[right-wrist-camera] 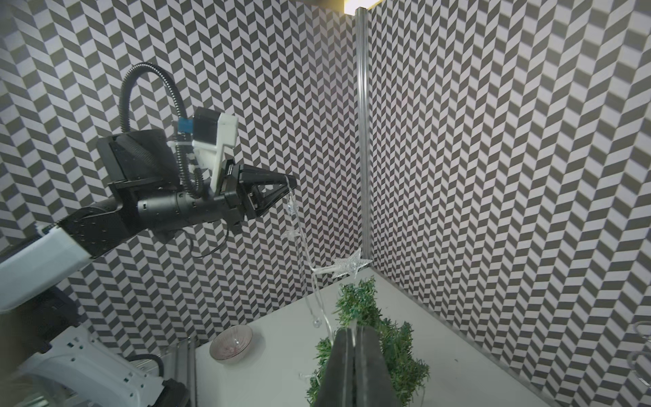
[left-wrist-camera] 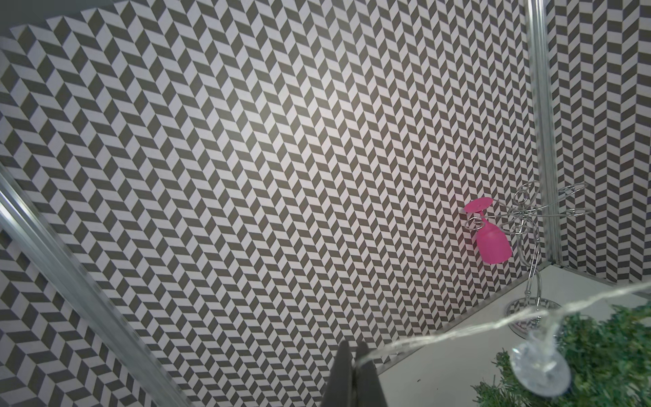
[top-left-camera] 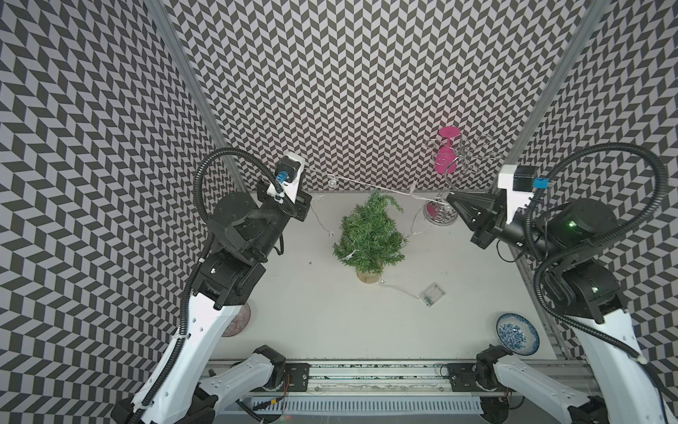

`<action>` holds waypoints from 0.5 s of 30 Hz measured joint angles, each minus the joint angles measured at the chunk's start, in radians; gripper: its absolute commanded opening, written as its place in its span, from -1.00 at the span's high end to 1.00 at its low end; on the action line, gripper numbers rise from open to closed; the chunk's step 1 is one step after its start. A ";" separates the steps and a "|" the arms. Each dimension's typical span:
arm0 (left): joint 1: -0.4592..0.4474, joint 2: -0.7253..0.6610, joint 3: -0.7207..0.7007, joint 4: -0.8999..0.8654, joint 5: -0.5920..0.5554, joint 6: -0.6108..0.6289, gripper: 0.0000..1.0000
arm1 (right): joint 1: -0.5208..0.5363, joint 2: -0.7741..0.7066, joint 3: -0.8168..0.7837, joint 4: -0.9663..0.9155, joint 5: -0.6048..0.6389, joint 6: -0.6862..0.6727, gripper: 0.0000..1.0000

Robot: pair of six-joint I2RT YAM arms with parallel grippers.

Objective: Wrap string light around the christmas tree
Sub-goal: Wrap the light string around the Christmas tree.

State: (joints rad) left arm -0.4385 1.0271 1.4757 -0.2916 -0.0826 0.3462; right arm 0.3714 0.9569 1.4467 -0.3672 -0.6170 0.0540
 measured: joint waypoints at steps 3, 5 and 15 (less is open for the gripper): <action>0.094 0.001 -0.008 0.027 0.086 -0.053 1.00 | 0.114 0.017 -0.008 -0.004 0.032 -0.002 1.00; 0.151 0.003 -0.008 0.049 0.130 -0.080 1.00 | 0.219 0.034 -0.008 -0.003 0.071 -0.007 1.00; 0.326 0.089 0.038 0.120 0.239 -0.165 1.00 | 0.519 0.216 0.014 0.024 0.243 -0.024 1.00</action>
State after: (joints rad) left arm -0.1127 1.1164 1.5135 -0.1719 0.1562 0.1814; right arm 0.8902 1.1728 1.4612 -0.3435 -0.3744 0.0299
